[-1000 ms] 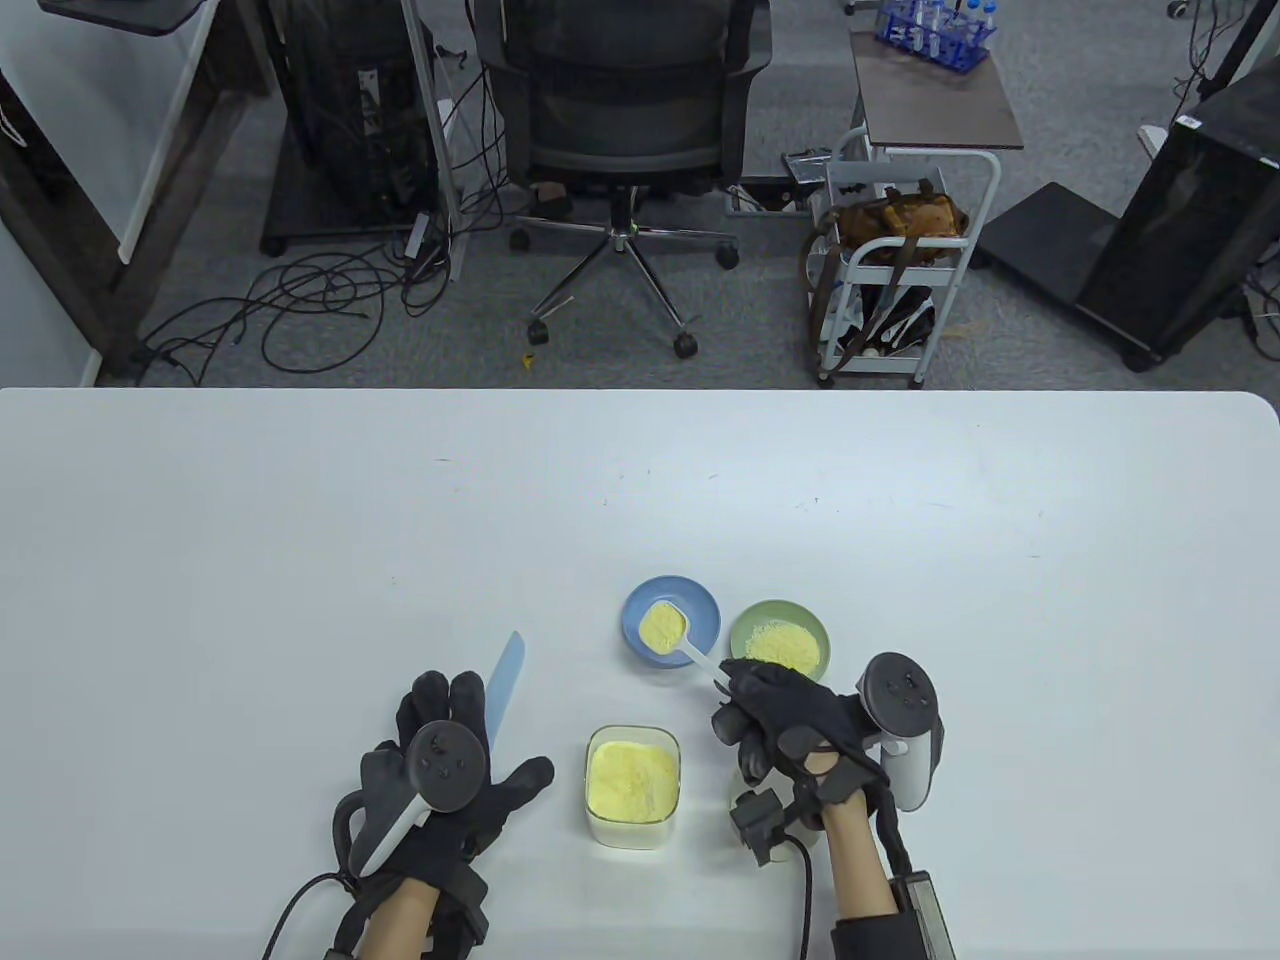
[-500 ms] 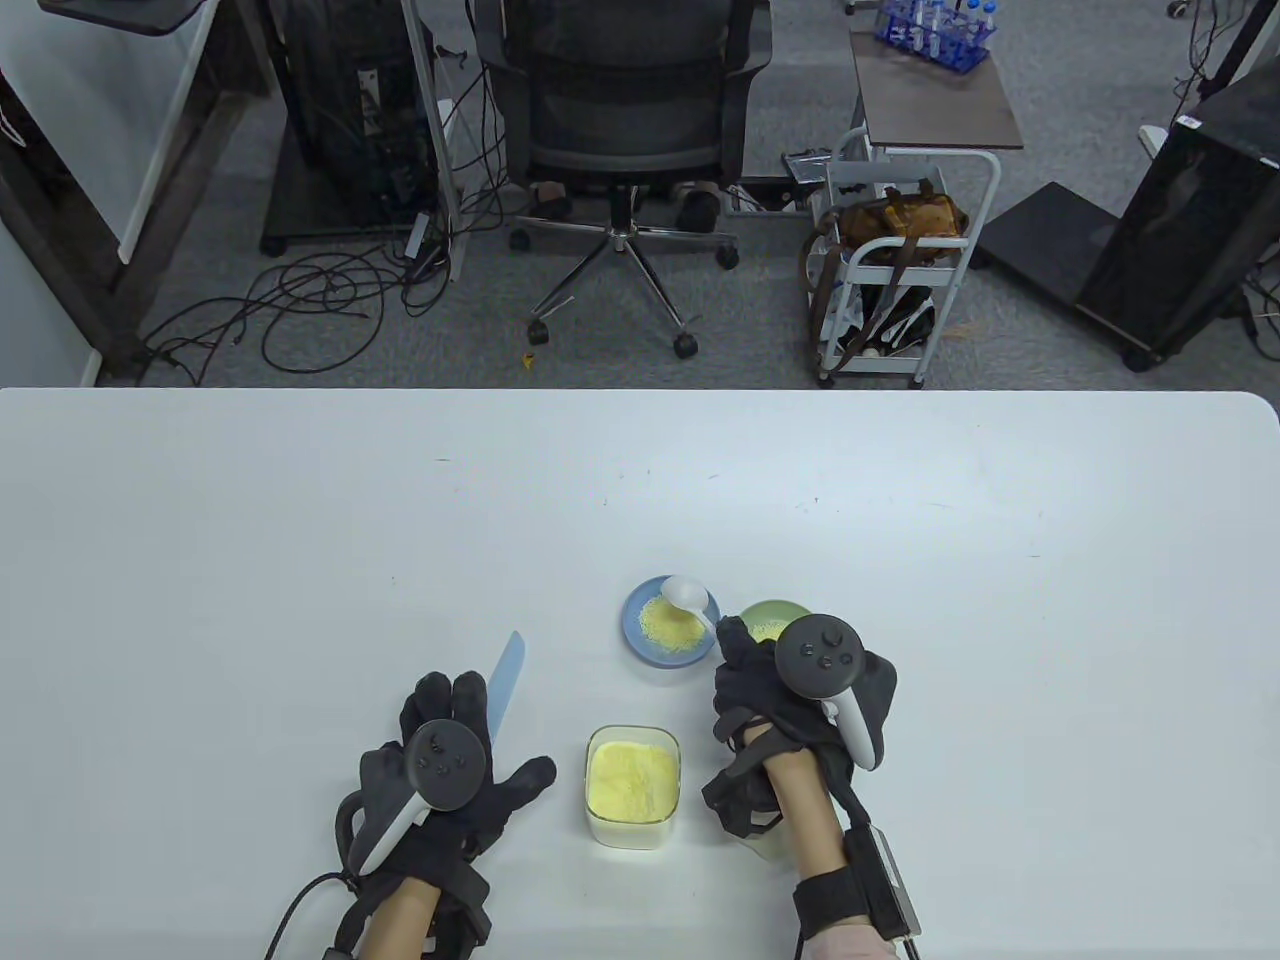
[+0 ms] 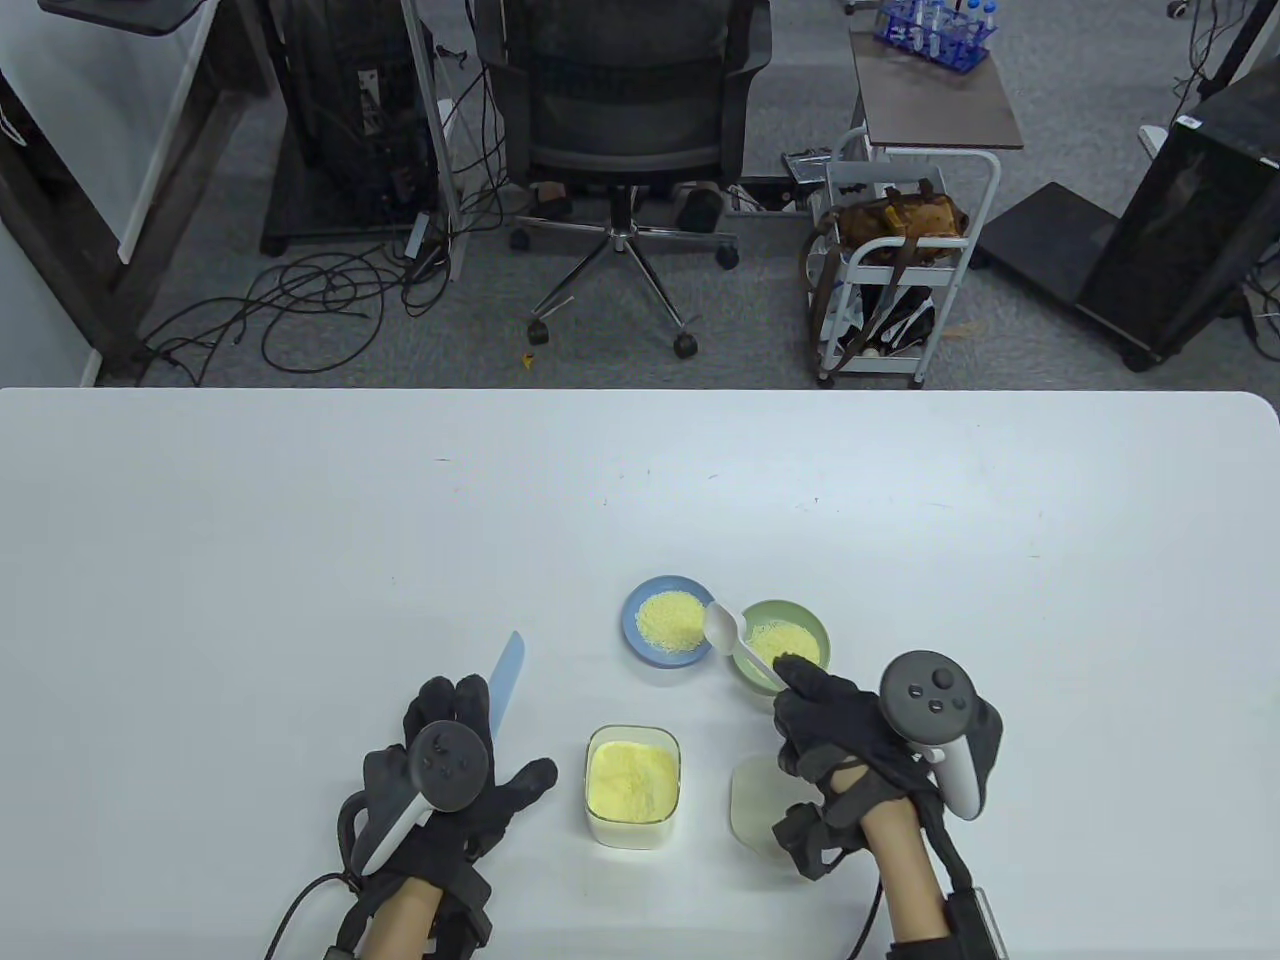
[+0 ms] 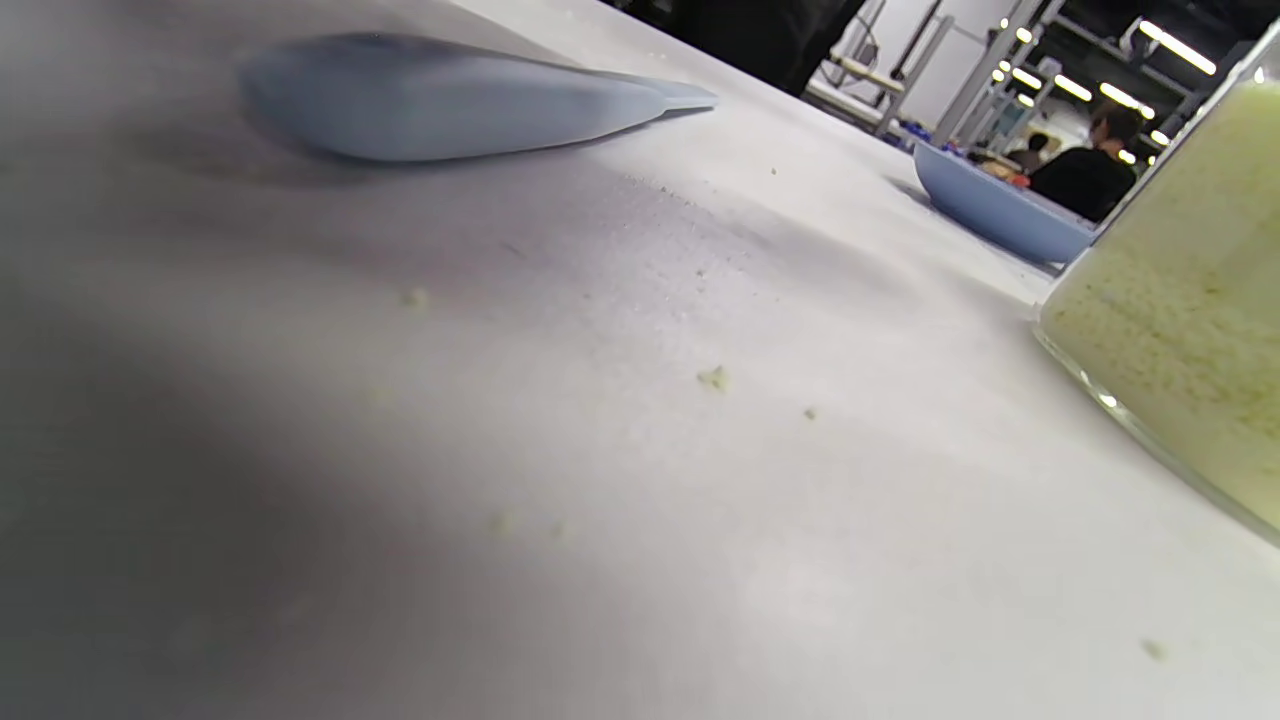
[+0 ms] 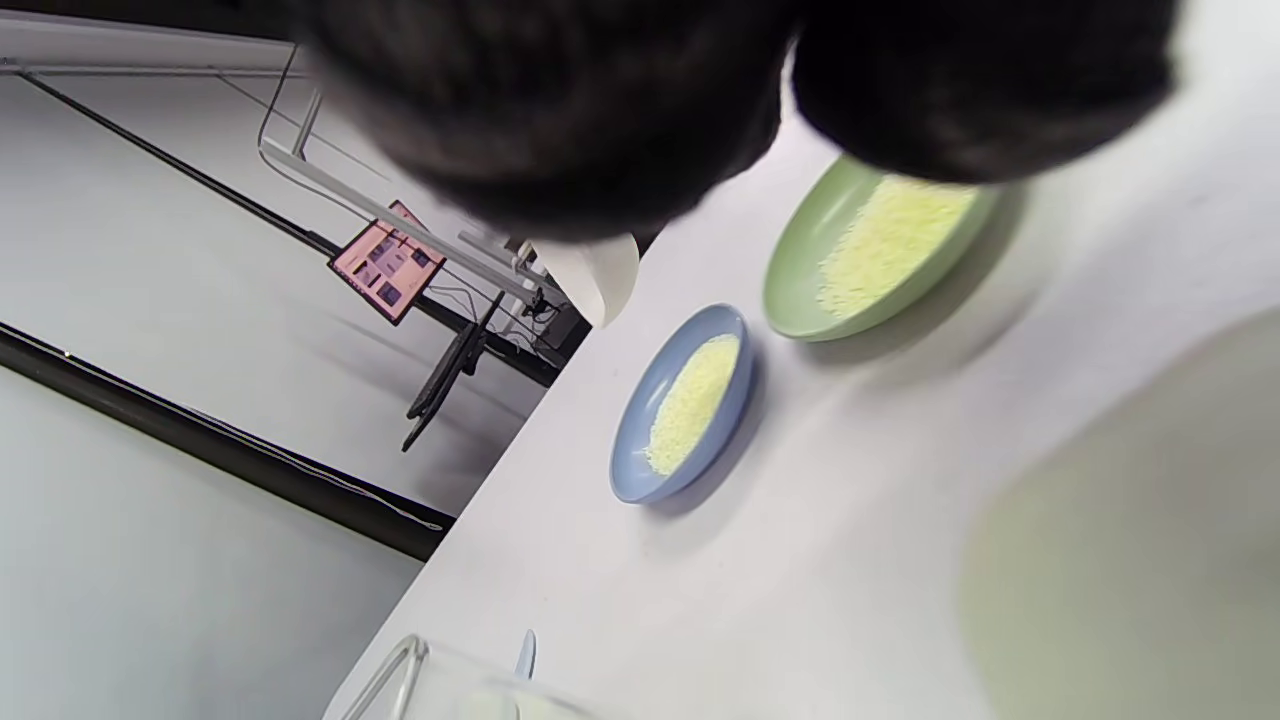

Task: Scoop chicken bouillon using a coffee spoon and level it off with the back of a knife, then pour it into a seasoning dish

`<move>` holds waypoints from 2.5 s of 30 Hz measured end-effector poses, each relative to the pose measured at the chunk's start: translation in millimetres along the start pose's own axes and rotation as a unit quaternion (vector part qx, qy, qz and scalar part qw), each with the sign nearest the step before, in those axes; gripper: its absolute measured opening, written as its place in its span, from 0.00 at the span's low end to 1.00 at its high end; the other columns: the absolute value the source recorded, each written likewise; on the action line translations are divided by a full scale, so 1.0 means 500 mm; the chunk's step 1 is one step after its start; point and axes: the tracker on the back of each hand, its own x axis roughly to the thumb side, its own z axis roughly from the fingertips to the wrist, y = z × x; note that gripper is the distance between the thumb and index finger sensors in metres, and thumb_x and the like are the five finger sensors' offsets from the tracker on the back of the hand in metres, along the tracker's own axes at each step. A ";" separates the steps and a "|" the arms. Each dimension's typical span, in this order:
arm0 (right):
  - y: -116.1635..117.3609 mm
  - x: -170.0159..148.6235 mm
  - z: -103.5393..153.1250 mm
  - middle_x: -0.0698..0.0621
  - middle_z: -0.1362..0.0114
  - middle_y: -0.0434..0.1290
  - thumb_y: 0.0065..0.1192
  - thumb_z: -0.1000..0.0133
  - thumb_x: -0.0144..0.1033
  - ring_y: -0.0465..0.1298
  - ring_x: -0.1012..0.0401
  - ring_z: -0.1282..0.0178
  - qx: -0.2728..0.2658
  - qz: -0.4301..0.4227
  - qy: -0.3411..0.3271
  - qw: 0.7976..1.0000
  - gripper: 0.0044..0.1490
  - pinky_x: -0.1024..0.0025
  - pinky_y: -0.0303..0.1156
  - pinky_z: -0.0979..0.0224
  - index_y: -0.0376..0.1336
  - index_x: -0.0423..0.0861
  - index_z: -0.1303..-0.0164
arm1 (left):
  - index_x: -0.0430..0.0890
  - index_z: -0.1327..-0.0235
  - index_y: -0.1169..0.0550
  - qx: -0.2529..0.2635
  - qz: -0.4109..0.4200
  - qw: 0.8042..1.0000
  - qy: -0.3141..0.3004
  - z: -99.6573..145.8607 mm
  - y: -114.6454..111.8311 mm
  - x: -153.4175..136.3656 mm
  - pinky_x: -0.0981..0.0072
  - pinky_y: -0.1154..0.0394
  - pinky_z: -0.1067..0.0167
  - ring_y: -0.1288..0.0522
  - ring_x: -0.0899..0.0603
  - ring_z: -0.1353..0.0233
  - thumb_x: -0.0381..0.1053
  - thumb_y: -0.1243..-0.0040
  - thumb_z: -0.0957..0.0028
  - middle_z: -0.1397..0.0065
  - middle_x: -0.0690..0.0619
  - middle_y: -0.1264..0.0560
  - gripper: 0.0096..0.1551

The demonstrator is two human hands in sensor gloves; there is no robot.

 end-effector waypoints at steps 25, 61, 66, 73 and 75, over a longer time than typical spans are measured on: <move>-0.032 -0.026 0.082 0.35 0.65 0.77 0.61 0.48 0.30 0.77 0.68 0.86 0.099 -0.084 -0.093 0.987 0.26 0.61 0.78 0.74 0.66 0.27 0.48 | 0.58 0.19 0.57 -0.032 0.075 0.974 -0.211 0.025 -0.036 0.128 0.30 0.49 0.24 0.52 0.32 0.12 0.83 0.44 0.68 0.11 0.43 0.55 0.69; 0.154 0.154 -0.020 0.27 0.65 0.78 0.69 0.55 0.21 0.77 0.70 0.91 0.269 0.170 -0.066 0.946 0.23 0.63 0.80 0.80 0.71 0.25 0.54 | 0.60 0.20 0.59 -0.048 0.080 0.974 -0.208 0.020 -0.036 0.125 0.30 0.51 0.24 0.53 0.31 0.13 0.83 0.43 0.67 0.12 0.41 0.55 0.68; 0.154 0.108 -0.020 0.31 0.70 0.80 0.66 0.53 0.24 0.79 0.74 0.93 0.276 0.075 -0.033 0.958 0.23 0.68 0.81 0.83 0.69 0.23 0.56 | 0.60 0.21 0.59 -0.049 0.079 0.974 -0.207 0.020 -0.035 0.125 0.30 0.51 0.24 0.53 0.31 0.12 0.83 0.43 0.68 0.12 0.41 0.55 0.68; 0.148 0.031 -0.010 0.36 0.77 0.81 0.66 0.54 0.27 0.79 0.78 0.95 0.215 -0.066 -0.008 0.974 0.22 0.74 0.82 0.87 0.71 0.27 0.59 | 0.60 0.21 0.59 -0.048 0.078 0.974 -0.207 0.020 -0.035 0.125 0.31 0.51 0.24 0.53 0.31 0.13 0.83 0.43 0.68 0.12 0.41 0.55 0.68; 0.147 0.018 -0.007 0.37 0.79 0.81 0.67 0.54 0.27 0.80 0.78 0.96 0.207 -0.093 -0.006 0.974 0.21 0.74 0.83 0.88 0.72 0.26 0.60 | 0.60 0.21 0.59 -0.048 0.078 0.974 -0.207 0.020 -0.035 0.125 0.31 0.51 0.24 0.53 0.31 0.13 0.83 0.43 0.68 0.12 0.41 0.55 0.68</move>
